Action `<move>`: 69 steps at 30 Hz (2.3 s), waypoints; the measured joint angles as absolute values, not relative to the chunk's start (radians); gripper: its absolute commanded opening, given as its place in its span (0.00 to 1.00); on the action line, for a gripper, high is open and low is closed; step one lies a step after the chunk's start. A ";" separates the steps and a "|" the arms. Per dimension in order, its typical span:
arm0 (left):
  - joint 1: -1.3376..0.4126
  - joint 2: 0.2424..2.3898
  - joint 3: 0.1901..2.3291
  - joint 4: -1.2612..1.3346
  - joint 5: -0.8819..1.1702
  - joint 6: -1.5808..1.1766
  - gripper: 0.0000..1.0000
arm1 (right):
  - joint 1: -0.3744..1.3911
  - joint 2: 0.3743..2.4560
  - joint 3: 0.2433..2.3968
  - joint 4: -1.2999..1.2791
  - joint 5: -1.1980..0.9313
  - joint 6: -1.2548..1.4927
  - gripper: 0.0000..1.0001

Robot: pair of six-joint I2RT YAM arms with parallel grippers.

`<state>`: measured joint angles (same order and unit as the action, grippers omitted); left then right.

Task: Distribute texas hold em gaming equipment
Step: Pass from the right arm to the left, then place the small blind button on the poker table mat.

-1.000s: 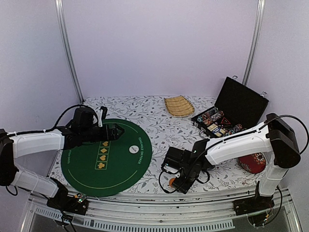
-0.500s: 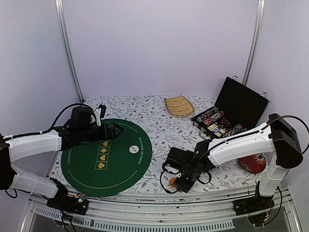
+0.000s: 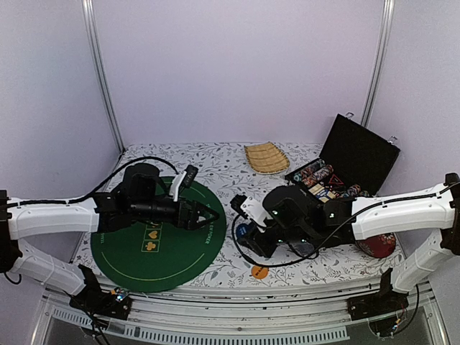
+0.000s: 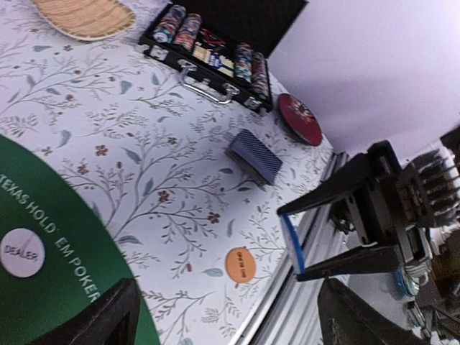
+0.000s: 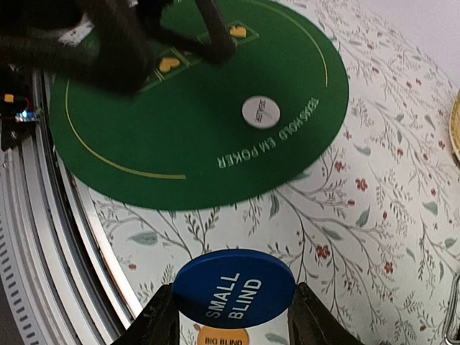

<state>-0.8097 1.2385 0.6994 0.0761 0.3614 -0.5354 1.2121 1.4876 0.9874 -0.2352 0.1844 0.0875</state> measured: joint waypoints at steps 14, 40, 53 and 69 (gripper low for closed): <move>-0.871 1.385 0.763 0.158 0.495 -0.530 0.42 | 1.225 1.546 1.016 -0.075 0.202 -0.040 0.34; -0.542 1.085 0.511 0.052 0.257 -0.714 0.00 | 1.211 1.495 1.010 -0.051 0.217 -0.065 0.89; 0.091 0.467 0.187 -0.371 0.052 -1.110 0.00 | 0.954 1.449 0.996 -0.058 -0.013 -0.061 0.90; 0.479 0.781 0.202 -0.267 0.233 -1.015 0.08 | 0.812 1.549 1.042 -0.076 -0.173 -0.086 0.92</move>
<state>0.4789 0.7807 0.2024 -0.2672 0.2333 -1.0153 0.8124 1.5486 1.0424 -0.0757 -0.1730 -0.0864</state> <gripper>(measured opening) 0.033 0.911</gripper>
